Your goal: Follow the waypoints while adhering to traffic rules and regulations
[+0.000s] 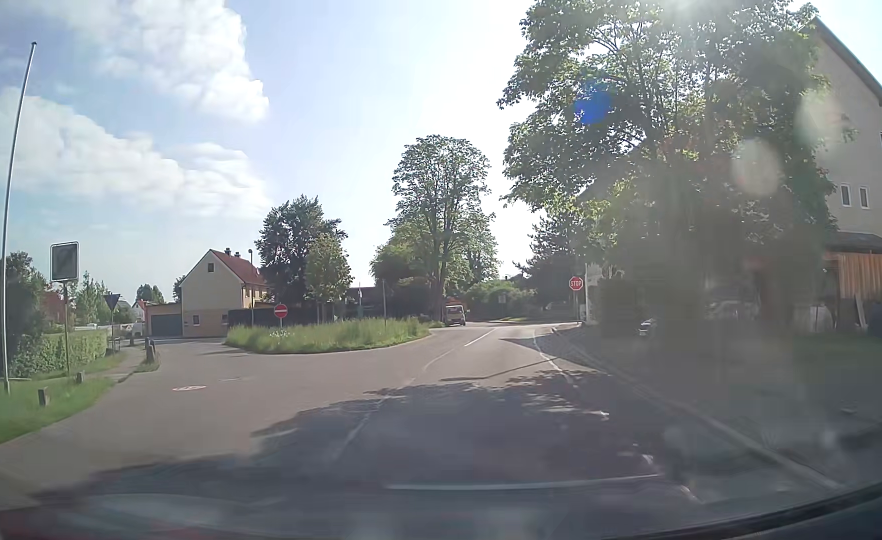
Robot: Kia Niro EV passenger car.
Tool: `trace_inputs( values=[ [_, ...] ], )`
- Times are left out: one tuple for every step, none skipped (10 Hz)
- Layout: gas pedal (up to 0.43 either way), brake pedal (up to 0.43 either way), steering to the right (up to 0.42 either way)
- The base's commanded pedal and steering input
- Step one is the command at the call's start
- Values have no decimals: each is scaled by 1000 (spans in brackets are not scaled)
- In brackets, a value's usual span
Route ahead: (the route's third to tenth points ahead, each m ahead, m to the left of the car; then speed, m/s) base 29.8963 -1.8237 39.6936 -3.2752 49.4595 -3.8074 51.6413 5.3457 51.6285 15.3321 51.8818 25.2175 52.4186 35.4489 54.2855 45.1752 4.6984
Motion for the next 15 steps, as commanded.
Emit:
trace_inputs(
  values=[
    [98, 0, 14],
    [98, 0, 14],
    [98, 0, 14],
    [98, 0, 14],
    [98, 0, 14],
    [98, 0, 14],
    [98, 0, 14],
    [98, 0, 14],
    [98, 0, 14],
    [98, 0, 14],
    [98, 0, 15],
    [98, 0, 15],
    [98, 0, 16],
    [98, 0, 17],
    [98, 0, 17]
  ],
)
